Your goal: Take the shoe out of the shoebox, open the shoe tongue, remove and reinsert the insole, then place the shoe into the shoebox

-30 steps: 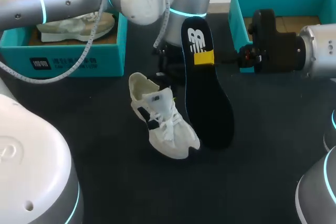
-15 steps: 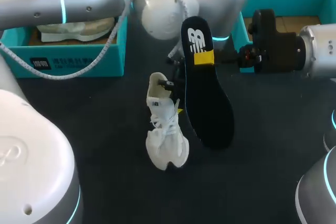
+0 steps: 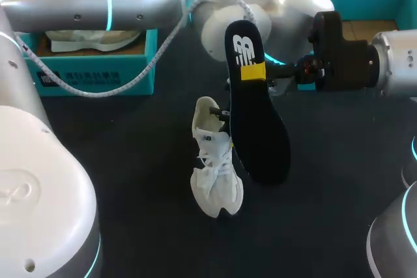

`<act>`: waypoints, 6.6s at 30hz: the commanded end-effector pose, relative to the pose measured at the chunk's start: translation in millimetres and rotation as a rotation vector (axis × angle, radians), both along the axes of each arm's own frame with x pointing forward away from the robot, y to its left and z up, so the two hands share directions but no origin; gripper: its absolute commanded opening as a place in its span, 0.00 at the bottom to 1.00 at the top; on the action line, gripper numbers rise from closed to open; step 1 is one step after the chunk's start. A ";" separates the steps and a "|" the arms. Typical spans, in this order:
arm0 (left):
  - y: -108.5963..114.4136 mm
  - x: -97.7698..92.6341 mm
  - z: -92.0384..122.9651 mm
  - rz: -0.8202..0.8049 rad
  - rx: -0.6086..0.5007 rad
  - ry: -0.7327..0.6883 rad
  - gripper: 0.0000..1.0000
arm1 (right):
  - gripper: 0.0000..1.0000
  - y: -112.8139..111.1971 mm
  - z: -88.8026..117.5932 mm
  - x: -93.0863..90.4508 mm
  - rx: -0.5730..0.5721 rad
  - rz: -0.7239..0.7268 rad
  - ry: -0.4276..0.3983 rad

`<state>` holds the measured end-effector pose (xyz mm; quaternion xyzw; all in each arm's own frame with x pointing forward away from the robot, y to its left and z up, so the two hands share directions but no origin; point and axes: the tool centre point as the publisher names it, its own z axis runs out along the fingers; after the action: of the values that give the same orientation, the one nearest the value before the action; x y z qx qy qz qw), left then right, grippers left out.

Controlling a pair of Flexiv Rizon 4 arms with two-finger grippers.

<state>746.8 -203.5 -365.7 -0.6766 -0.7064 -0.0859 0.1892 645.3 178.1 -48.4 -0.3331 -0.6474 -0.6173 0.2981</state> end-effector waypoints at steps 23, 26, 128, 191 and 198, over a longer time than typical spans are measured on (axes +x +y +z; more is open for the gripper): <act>-4.1 9.5 24.2 0.045 -0.209 0.015 1.00 | 0.00 2.8 -0.2 0.1 -0.004 -0.002 0.002; -5.4 14.1 35.5 0.077 -0.291 -0.025 1.00 | 0.00 2.8 -0.2 0.1 -0.004 -0.002 0.002; 3.2 48.0 257.0 0.046 -1.950 -0.212 1.00 | 0.00 -64.2 -3.8 165.9 0.123 -0.536 0.715; -40.7 34.8 251.0 -0.029 -2.036 -0.121 0.07 | 0.00 -1.7 -54.8 200.6 0.108 -0.311 0.892; -37.9 33.3 250.0 -0.025 -2.036 -0.112 0.00 | 0.00 -1.0 -55.4 196.6 0.119 -0.309 0.878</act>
<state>781.1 -243.2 -115.1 -0.5194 -0.4458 0.5218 -0.5092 843.4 174.2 -103.0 -0.6387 -0.3690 -0.4860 0.4686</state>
